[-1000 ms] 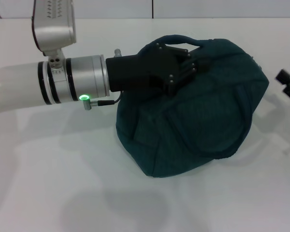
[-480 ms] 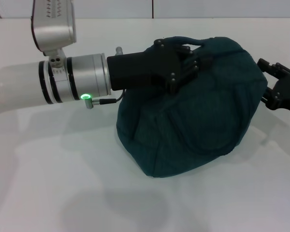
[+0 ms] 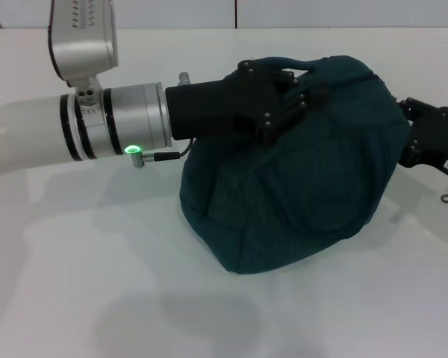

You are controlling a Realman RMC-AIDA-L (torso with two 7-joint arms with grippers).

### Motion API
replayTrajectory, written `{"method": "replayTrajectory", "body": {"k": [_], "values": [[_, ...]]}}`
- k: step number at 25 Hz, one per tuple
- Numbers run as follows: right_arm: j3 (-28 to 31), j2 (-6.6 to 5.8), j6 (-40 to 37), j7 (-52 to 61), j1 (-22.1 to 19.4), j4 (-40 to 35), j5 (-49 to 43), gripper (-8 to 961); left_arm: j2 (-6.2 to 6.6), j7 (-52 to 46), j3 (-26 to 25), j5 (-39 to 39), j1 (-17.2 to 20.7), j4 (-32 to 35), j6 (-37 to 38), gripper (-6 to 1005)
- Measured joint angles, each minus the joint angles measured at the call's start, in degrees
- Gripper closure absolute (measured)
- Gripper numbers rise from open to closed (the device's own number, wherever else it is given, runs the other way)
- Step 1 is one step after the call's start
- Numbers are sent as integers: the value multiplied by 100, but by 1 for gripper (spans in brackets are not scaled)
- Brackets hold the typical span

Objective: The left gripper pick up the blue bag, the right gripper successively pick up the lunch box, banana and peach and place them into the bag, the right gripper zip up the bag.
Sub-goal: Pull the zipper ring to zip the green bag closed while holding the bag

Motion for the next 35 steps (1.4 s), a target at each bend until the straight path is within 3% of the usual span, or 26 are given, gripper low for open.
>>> {"method": "replayTrajectory", "body": {"k": [2, 5, 16, 28, 35], "values": [[-61, 0, 0, 6, 16, 0, 14, 546, 0, 1, 0, 0, 6, 1, 0, 938], [-66, 1, 2, 11, 29, 0, 20, 728, -3, 5, 0, -1, 37, 1, 0, 937], [-15, -15, 301, 34, -13, 262, 408, 913, -9, 76, 1, -234, 153, -6, 0, 935], [-374, -73, 425, 615, -71, 365, 350, 927, -21, 148, 0, -445, 254, 18, -34, 933], [-381, -111, 311, 891, -90, 277, 351, 879, -32, 519, 0, -1053, 777, 413, -53, 932]]}}
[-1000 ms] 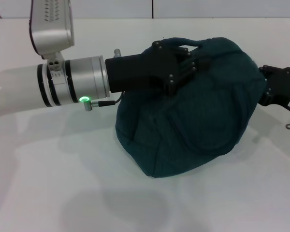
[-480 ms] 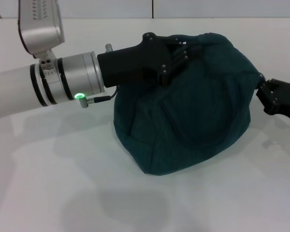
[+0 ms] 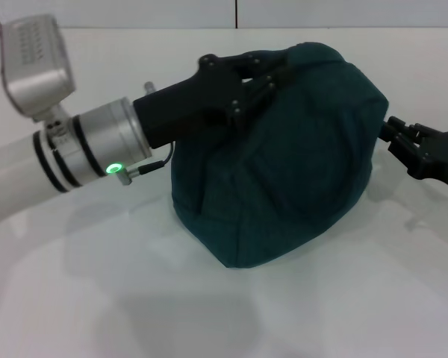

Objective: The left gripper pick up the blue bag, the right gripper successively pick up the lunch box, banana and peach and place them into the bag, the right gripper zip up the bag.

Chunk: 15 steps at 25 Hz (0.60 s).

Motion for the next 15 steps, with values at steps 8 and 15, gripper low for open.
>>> {"method": "replayTrajectory", "body": {"k": [8, 15], "values": [[249, -49, -839, 79, -483, -458, 68, 694, 23, 490, 1, -356, 506, 256, 586, 805], [314, -221, -2756, 116, -755, -1151, -411, 453, 23, 1158, -1, -332, 1090, 228, 1667, 443]]}}
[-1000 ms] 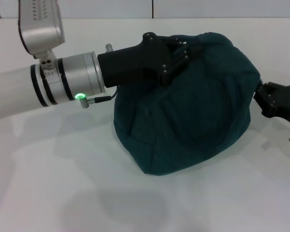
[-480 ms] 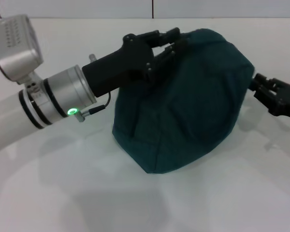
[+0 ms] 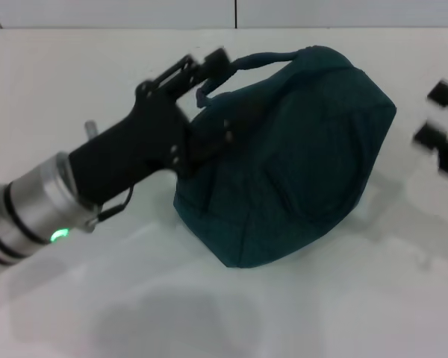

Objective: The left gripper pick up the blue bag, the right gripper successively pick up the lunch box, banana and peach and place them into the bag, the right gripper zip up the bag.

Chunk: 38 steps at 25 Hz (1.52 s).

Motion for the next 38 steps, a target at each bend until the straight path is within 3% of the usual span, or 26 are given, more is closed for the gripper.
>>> {"method": "replayTrajectory", "body": {"k": [2, 5, 7, 9, 17, 38], "values": [[3, -85, -472, 36, 126, -61, -519, 376, -3, 123, 0, 124, 159, -2, 12, 362], [27, -117, -628, 44, 252, -47, -935, 260, -17, 577, 0, 480, 436, 69, 72, 248], [44, -62, -477, 16, 301, -27, -993, 182, -23, 883, 1, 574, 673, 189, 92, 183], [37, 9, -360, -50, 315, -48, -1000, 173, -24, 1064, 1, 561, 844, 260, 93, 118], [20, 78, -285, -194, 376, -174, -1215, 160, -20, 1149, 1, 610, 966, 200, 76, 114], [11, 4, -235, -244, 502, -231, -1453, 160, -17, 1131, 1, 699, 920, 221, 65, 114]]}}
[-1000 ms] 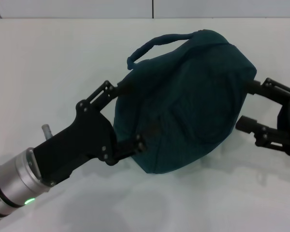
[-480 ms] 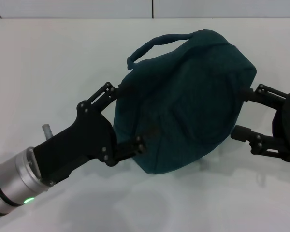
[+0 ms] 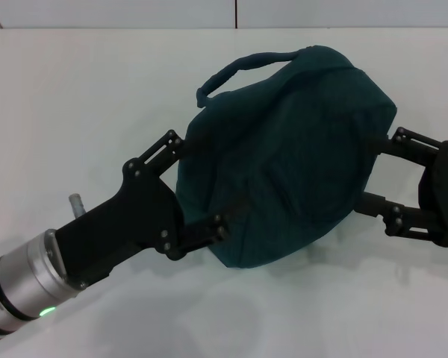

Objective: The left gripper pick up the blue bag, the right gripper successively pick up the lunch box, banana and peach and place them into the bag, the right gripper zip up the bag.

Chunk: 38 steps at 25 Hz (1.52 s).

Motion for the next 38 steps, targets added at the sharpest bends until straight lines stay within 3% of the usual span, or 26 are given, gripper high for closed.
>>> {"method": "replayTrajectory", "body": {"k": [38], "values": [[0, -41, 31, 0, 134, 1, -149, 160, 25, 34, 0, 160, -111, -26, -8, 114]]}}
